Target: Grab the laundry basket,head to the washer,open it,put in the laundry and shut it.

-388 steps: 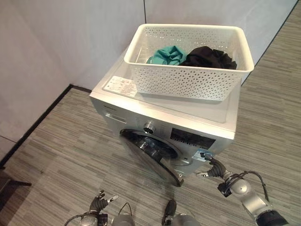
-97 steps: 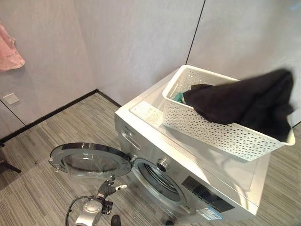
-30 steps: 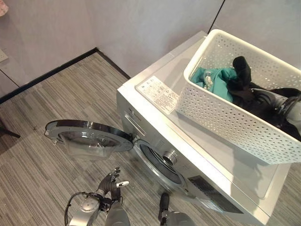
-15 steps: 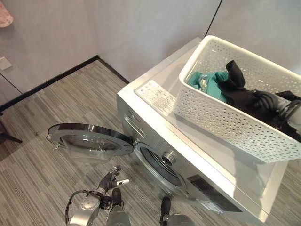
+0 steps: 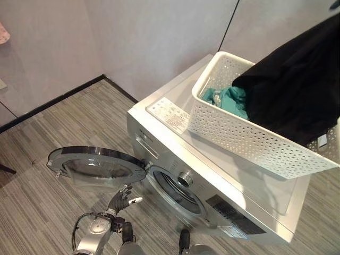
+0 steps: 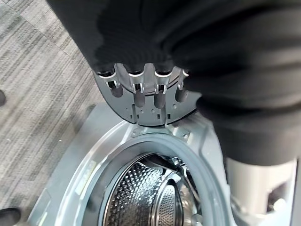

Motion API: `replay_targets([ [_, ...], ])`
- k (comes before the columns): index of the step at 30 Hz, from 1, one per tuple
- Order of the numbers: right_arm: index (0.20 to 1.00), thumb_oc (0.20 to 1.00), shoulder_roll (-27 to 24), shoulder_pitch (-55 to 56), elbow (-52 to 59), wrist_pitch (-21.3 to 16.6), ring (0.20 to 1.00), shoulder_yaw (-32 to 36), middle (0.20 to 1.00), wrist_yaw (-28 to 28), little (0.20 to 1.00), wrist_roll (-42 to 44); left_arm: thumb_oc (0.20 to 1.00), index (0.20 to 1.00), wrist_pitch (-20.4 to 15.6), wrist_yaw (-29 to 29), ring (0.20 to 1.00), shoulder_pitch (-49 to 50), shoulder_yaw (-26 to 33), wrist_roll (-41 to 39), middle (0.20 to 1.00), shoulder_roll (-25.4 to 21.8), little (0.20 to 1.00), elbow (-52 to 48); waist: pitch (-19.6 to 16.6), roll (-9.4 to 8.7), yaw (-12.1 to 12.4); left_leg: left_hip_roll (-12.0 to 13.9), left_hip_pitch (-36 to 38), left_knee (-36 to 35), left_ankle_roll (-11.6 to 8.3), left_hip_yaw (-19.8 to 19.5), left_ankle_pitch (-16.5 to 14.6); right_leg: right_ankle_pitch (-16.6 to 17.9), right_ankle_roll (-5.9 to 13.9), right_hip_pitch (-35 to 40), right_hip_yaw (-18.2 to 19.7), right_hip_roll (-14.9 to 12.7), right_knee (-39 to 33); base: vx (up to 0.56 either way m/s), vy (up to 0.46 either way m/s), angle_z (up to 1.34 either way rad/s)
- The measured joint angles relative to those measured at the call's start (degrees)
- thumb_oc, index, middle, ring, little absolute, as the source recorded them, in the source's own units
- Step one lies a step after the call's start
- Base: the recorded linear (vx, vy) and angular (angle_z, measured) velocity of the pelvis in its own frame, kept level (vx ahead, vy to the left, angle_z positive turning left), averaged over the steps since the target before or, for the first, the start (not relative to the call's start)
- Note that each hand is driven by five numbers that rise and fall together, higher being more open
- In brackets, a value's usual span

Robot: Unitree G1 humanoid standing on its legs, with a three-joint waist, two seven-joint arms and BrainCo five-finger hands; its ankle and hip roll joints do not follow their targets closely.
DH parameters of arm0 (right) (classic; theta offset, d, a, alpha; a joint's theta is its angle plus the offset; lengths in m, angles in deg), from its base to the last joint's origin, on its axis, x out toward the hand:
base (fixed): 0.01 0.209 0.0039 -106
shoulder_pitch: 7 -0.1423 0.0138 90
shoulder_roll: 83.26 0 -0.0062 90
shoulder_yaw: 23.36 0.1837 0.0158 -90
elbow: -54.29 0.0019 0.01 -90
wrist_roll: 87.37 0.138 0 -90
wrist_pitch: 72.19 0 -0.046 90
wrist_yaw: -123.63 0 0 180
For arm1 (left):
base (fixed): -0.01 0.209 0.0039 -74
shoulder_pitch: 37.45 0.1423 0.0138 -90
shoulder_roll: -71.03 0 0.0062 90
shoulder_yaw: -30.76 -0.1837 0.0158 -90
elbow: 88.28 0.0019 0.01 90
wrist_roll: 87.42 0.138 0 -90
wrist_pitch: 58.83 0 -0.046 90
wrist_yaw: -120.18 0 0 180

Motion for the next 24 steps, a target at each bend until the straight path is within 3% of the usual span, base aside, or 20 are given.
replay_targets([
  [4,0.200,0.200,0.09,-1.88,-0.57,0.08,0.200,-1.29,0.200,1.57,0.200,-2.17,1.000,1.000,0.00,-0.55,1.000,0.32,-0.03,0.02,1.000,0.02,1.000,0.65,-0.56,-0.21,0.00,-0.10,-0.01,-0.22,0.01,0.00,0.00,0.01,0.01,0.00,0.06,-0.12,-0.01,0.00,0.000,0.00],
  [10,0.200,0.200,0.12,-4.13,0.10,0.11,0.200,-2.35,0.200,5.25,0.200,-6.28,1.000,1.000,-0.08,-3.24,1.000,0.31,1.28,1.88,1.000,-0.19,1.000,-1.85,-1.57,0.89,-0.01,-0.06,0.61,-0.22,0.09,0.01,-0.04,0.02,-0.01,0.47,0.07,-0.05,0.00,0.00,0.000,0.00],
  [18,0.200,0.200,0.11,-4.67,-0.38,0.27,0.200,-2.36,0.200,6.18,0.200,-6.24,1.000,1.000,0.09,-6.28,1.000,-3.06,4.08,13.40,1.000,-2.80,1.000,-12.33,-2.09,1.22,-0.15,0.04,0.71,-0.22,0.09,0.02,-0.04,0.05,-0.07,0.48,0.27,0.06,-0.01,0.00,0.000,0.00],
  [21,0.200,0.200,0.12,-4.94,-0.36,1.13,0.200,-2.10,0.200,6.16,0.200,-6.26,1.000,1.000,2.16,-7.75,1.000,-7.15,7.40,23.18,1.000,-6.21,1.000,-21.54,-2.21,1.41,-0.22,0.02,0.74,-0.19,0.11,-0.01,-0.02,0.07,-0.09,0.51,0.27,0.08,0.00,0.00,0.000,0.00],
  [24,0.200,0.200,0.52,-4.97,-0.42,2.02,0.200,-2.05,0.200,6.15,0.200,-6.26,1.000,1.000,2.72,-9.44,1.000,-11.54,10.06,25.69,1.000,-6.74,1.000,-26.99,-2.39,1.60,-0.33,-0.04,0.76,0.03,0.11,-0.03,-0.02,0.07,-0.08,0.52,0.27,0.05,0.00,0.00,0.000,0.00],
])
